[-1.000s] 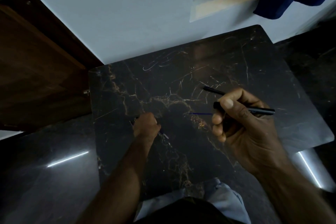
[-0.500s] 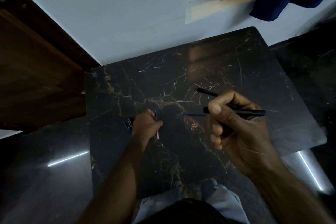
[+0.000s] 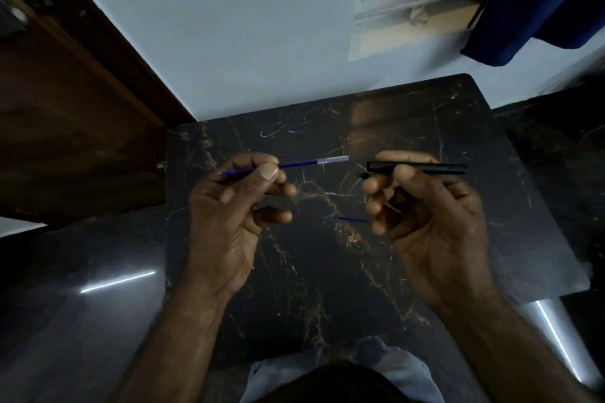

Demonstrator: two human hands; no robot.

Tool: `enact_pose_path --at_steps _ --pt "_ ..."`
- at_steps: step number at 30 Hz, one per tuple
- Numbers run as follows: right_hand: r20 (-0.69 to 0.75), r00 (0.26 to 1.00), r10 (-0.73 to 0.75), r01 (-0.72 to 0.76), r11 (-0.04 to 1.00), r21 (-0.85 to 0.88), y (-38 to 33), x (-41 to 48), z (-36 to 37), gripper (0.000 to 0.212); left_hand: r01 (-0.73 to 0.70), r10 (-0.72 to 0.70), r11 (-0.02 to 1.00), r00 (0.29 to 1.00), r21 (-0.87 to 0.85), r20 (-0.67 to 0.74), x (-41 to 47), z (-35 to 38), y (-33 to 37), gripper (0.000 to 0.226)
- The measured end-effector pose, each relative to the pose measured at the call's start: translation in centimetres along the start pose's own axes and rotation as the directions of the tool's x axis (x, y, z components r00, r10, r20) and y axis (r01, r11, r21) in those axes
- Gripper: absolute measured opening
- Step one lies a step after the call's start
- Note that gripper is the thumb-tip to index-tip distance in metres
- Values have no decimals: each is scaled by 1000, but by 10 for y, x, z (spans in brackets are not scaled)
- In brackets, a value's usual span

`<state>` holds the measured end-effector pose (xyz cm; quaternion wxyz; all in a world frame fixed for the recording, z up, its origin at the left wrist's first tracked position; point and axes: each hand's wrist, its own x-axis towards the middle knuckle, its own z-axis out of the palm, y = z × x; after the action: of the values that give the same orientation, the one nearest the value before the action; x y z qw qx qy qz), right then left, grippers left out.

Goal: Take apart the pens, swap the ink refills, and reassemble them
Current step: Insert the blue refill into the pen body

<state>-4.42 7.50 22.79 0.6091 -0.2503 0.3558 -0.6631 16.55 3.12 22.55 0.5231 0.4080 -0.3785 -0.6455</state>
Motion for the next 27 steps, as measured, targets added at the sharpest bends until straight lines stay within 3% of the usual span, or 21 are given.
enact_pose_path --at_steps 6,11,17,27 --pt "38 999 -21 23 998 -53 -1 4 11 23 -41 39 999 998 27 45 -4 -7 6 14" --pt "61 998 -24 30 994 -102 4 3 18 18 -38 38 999 999 33 -3 -6 -12 9 23" --pt "65 997 -45 54 988 -143 10 5 25 16 -52 52 998 999 23 -2 -8 -20 14 12" --pt "146 988 -43 64 987 -145 37 7 41 22 -166 157 960 986 227 54 -10 -14 15 11"
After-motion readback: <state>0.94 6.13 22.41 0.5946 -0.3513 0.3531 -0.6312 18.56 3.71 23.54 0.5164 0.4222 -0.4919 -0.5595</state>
